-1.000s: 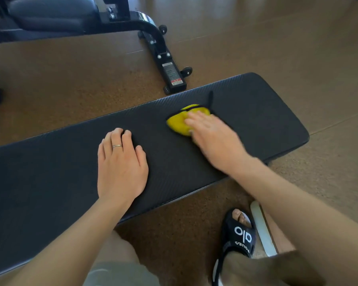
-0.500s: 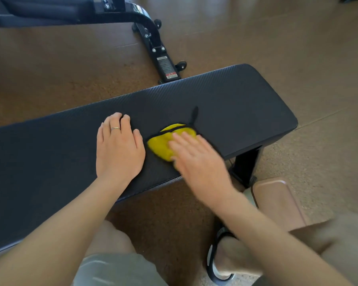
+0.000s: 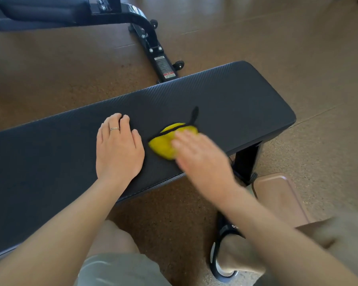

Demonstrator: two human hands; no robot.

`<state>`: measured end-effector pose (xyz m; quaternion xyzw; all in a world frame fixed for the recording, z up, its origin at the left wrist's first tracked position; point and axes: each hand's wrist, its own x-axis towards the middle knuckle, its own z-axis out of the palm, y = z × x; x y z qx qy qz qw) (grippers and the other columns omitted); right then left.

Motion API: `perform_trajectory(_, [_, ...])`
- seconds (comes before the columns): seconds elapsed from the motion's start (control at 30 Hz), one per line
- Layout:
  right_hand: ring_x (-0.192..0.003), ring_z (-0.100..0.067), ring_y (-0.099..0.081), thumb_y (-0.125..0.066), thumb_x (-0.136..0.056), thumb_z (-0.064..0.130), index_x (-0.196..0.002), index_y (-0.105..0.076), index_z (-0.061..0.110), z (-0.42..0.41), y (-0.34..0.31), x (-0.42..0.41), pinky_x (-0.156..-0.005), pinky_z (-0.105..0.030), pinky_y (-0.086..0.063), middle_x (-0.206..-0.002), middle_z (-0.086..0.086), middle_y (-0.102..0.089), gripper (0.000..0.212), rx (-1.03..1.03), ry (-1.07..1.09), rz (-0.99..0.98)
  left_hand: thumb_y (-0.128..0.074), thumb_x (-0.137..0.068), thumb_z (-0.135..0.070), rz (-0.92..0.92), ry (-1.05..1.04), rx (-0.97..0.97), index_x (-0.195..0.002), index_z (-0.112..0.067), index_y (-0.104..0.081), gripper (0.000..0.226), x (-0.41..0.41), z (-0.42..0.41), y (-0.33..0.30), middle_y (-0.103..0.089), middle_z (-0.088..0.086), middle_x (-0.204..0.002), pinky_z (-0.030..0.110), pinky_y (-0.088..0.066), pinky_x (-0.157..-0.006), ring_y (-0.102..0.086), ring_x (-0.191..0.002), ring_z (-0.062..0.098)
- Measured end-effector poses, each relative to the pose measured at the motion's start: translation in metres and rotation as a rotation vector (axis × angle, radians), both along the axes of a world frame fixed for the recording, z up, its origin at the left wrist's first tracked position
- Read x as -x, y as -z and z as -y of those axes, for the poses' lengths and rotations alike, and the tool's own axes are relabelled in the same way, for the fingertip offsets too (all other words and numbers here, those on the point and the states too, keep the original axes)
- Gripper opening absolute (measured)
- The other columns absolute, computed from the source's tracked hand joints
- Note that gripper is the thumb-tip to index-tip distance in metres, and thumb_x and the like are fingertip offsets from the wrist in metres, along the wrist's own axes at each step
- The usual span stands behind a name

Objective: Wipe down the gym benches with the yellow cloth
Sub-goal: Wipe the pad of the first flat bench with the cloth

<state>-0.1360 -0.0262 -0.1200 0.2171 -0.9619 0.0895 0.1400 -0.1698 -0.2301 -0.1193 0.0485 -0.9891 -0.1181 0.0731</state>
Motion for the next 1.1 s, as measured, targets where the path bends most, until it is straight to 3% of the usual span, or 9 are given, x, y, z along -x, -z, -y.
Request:
perform_trajectory(0.17, [-0.125, -0.038, -0.057, -0.040, -0.106, 0.023, -0.113, -0.067, 0.007, -0.058, -0.018, 0.064, -0.105, -0.051, -0.046, -0.130, -0.016, -0.065, 0.032, 0.072, 0.447, 0.044, -0.035, -0.106, -0.027, 0.006, -0.024, 0.014, -0.147, -0.004, -0.043, 0.048, 0.002, -0.005, 0.001, -0.041, 0.014, -0.153, 0.048, -0.024, -0.124, -0.032, -0.146, 0.032])
perform_trajectory(0.33, [-0.128, -0.035, -0.056, -0.045, -0.102, 0.023, -0.123, -0.067, 0.009, 0.050, -0.005, 0.010, -0.110, -0.051, -0.042, -0.132, -0.014, -0.065, 0.033, 0.095, 0.133, 0.068, -0.036, -0.105, -0.025, -0.004, -0.027, 0.043, -0.144, -0.003, -0.045, 0.046, 0.003, -0.005, 0.002, -0.043, 0.016, -0.150, 0.049, -0.028, -0.122, -0.036, -0.143, 0.033])
perform_trajectory(0.47, [-0.128, -0.028, -0.060, -0.043, -0.100, 0.029, -0.121, -0.070, 0.012, 0.013, -0.004, 0.047, -0.106, -0.044, -0.047, -0.136, -0.010, -0.065, 0.038, 0.018, -0.091, 0.038, -0.037, -0.105, -0.025, 0.000, -0.022, 0.046, -0.145, -0.003, -0.045, 0.046, 0.002, -0.004, 0.001, -0.043, 0.016, -0.150, 0.049, -0.029, -0.121, -0.037, -0.142, 0.033])
perform_trajectory(0.53, [-0.121, -0.037, -0.063, -0.042, -0.100, 0.024, -0.114, -0.070, 0.005, -0.025, -0.004, 0.091, -0.097, -0.048, -0.052, -0.130, -0.018, -0.066, 0.036, -0.020, 0.011, -0.001, -0.035, -0.106, -0.026, 0.011, -0.026, 0.046, -0.145, -0.004, -0.044, 0.047, 0.003, -0.005, 0.000, -0.043, 0.016, -0.151, 0.049, -0.028, -0.122, -0.036, -0.143, 0.033])
perform_trajectory(0.63, [-0.135, -0.038, -0.050, -0.036, -0.106, 0.025, -0.125, -0.065, 0.004, -0.050, -0.014, 0.137, -0.113, -0.050, -0.039, -0.142, -0.019, -0.057, 0.041, 0.016, 0.231, 0.088, -0.035, -0.105, -0.026, 0.015, -0.034, 0.043, -0.145, -0.004, -0.044, 0.046, 0.003, -0.008, 0.000, -0.042, 0.015, -0.150, 0.049, -0.028, -0.122, -0.036, -0.143, 0.032])
perform_trajectory(0.7, [-0.121, -0.044, -0.056, -0.033, -0.103, 0.022, -0.108, -0.067, 0.003, -0.022, -0.015, 0.141, -0.103, -0.053, -0.044, -0.125, -0.021, -0.064, 0.040, 0.049, 0.292, 0.079, -0.035, -0.105, -0.026, 0.014, -0.037, 0.043, -0.144, -0.004, -0.045, 0.046, 0.004, -0.008, 0.000, -0.042, 0.015, -0.150, 0.049, -0.028, -0.122, -0.036, -0.143, 0.032])
perform_trajectory(0.77, [-0.106, -0.045, -0.061, -0.042, -0.097, 0.015, -0.098, -0.067, 0.003, 0.024, -0.014, 0.122, -0.094, -0.052, -0.049, -0.110, -0.022, -0.067, 0.028, 0.119, 0.188, 0.019, -0.035, -0.105, -0.025, 0.019, -0.031, 0.050, -0.143, -0.003, -0.045, 0.045, 0.004, -0.007, 0.000, -0.043, 0.015, -0.149, 0.049, -0.029, -0.121, -0.037, -0.142, 0.033])
perform_trajectory(0.93, [-0.135, -0.029, -0.054, -0.034, -0.101, 0.031, -0.131, -0.066, 0.011, 0.051, -0.006, 0.101, -0.114, -0.045, -0.039, -0.142, -0.011, -0.061, 0.048, 0.091, -0.237, 0.119, -0.036, -0.105, -0.025, 0.024, -0.019, 0.059, -0.143, -0.003, -0.045, 0.045, 0.004, -0.004, 0.000, -0.044, 0.015, -0.148, 0.049, -0.030, -0.120, -0.039, -0.141, 0.033])
perform_trajectory(1.1, [-0.117, -0.041, -0.061, -0.043, -0.103, 0.020, -0.110, -0.068, 0.001, -0.012, -0.019, 0.188, -0.102, -0.049, -0.045, -0.123, -0.021, -0.067, 0.033, 0.060, 0.066, 0.118, -0.034, -0.105, -0.027, 0.036, -0.035, 0.062, -0.145, -0.005, -0.044, 0.046, 0.004, -0.006, 0.000, -0.042, 0.014, -0.150, 0.049, -0.029, -0.121, -0.037, -0.142, 0.032])
